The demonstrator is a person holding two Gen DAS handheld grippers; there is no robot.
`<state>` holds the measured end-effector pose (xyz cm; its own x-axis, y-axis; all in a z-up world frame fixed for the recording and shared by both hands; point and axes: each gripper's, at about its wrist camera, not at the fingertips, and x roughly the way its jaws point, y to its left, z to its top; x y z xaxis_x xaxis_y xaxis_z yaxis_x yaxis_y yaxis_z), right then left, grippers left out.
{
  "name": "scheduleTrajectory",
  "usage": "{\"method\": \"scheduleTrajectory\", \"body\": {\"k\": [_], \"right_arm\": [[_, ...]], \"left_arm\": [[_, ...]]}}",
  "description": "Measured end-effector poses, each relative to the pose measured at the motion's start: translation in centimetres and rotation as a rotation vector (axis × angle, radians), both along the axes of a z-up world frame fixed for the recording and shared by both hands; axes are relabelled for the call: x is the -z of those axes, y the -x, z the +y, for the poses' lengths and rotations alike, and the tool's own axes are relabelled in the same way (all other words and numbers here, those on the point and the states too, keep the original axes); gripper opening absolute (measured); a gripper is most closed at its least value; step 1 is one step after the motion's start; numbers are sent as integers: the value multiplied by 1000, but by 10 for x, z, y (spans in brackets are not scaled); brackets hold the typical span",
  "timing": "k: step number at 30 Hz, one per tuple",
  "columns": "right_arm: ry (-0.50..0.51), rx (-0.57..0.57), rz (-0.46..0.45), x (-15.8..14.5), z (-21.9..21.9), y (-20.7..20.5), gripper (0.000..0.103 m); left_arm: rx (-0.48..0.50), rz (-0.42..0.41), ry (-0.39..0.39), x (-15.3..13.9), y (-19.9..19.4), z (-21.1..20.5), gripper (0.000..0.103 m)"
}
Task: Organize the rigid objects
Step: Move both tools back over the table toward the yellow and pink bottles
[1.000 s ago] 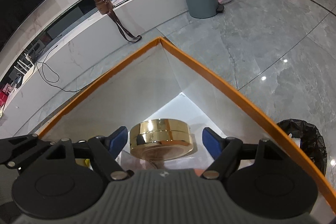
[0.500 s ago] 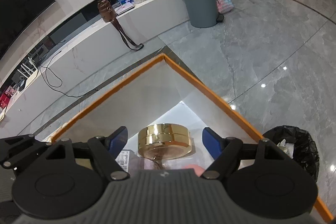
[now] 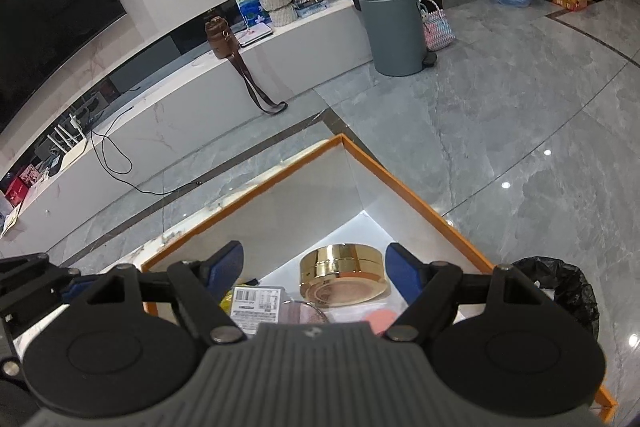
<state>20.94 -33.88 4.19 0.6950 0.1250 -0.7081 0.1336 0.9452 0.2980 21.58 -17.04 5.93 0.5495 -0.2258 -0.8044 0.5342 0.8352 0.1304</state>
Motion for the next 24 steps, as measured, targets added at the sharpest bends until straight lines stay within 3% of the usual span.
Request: {"method": "scheduleTrajectory", "body": {"k": [10, 24], "right_arm": [[2, 2, -29, -16, 4, 13, 77], [65, -100, -119, -32, 49, 35, 77]], "left_arm": [[-33, -21, 39, -14, 15, 23, 79], [-168, -80, 180, -5, 73, 127, 80]]}}
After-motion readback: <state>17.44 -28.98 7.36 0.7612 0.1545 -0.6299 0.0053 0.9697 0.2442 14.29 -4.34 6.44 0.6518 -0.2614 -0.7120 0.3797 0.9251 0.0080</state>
